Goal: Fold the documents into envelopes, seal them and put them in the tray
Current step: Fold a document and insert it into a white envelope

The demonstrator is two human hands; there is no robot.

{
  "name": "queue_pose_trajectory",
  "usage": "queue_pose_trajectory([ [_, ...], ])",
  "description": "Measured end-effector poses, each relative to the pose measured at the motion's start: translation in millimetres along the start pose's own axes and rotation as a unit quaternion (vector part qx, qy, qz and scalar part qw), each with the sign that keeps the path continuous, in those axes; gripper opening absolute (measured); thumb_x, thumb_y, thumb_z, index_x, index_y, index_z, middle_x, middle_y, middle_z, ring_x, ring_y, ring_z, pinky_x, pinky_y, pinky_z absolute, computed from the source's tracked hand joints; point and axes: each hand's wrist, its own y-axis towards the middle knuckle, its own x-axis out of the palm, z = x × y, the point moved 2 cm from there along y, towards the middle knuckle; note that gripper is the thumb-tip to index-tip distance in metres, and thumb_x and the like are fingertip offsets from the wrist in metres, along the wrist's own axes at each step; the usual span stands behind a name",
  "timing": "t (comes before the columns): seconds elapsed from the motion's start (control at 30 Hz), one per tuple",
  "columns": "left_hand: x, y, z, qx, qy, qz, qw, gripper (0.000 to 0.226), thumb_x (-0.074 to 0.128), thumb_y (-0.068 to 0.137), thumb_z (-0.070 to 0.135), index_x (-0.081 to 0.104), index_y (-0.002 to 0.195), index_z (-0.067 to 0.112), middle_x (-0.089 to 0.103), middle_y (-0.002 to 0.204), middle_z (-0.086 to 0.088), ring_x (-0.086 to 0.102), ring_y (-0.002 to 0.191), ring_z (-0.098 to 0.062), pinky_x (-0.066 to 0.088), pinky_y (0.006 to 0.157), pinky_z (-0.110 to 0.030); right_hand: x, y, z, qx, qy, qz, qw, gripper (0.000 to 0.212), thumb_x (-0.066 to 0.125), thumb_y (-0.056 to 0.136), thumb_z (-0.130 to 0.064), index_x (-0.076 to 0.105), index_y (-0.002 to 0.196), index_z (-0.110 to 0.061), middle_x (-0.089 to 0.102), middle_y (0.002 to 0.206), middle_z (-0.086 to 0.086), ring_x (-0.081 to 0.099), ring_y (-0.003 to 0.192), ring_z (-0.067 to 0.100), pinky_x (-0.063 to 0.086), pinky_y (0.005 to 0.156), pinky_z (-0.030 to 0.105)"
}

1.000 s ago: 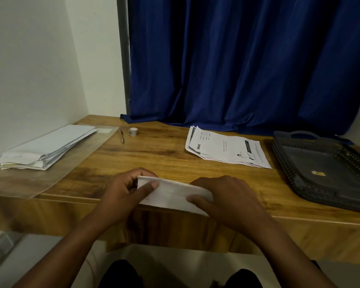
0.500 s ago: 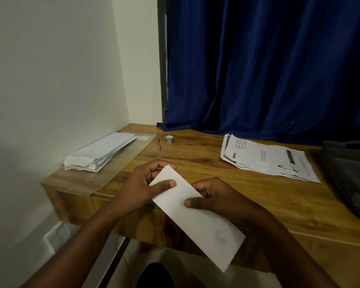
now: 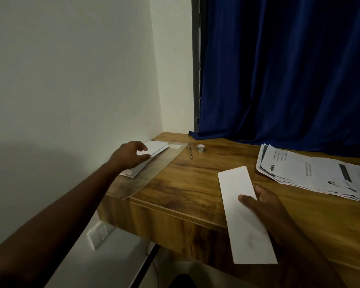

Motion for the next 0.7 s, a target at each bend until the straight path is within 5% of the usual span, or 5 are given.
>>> queue_pose_trajectory([
  [0.2,13.5,28.1,-35.8,-0.103,0.109,-0.064,0.987,0.056,0.072,0.085,0.056,0.062,0.126,0.019,0.060,0.136,-0.006,0.056,0.122,-0.024,0.046,0.100,-0.036,-7.6,1.4,7.9,0.009,0.054,0.034,0.998,0.052,0.067,0.094,-0.028,0.049,0.142,-0.018,0.064,0.128,0.006,0.066,0.099,0.024,0.057,0.083,0.045],
  [0.33,25.5,30.0,-49.1,-0.141,0.116,-0.113,0.977,0.073,0.070,0.083,0.064,0.058,0.133,0.012,0.056,0.140,-0.009,0.054,0.125,-0.027,0.046,0.101,-0.036,-8.7,1.7,7.9,0.013,0.073,0.035,0.997,0.048,0.066,0.095,-0.026,0.051,0.140,-0.018,0.065,0.122,0.006,0.066,0.095,0.022,0.055,0.072,0.038],
  [0.7,15.6,36.0,-51.3,-0.133,0.074,-0.101,0.983,0.057,0.062,0.094,0.056,0.075,0.107,0.002,0.071,0.111,-0.012,0.063,0.105,-0.029,0.046,0.087,-0.034,-7.2,2.4,9.2,0.016,0.063,0.031,0.997,0.049,0.067,0.094,-0.027,0.051,0.140,-0.019,0.066,0.119,0.003,0.067,0.096,0.023,0.055,0.071,0.036],
])
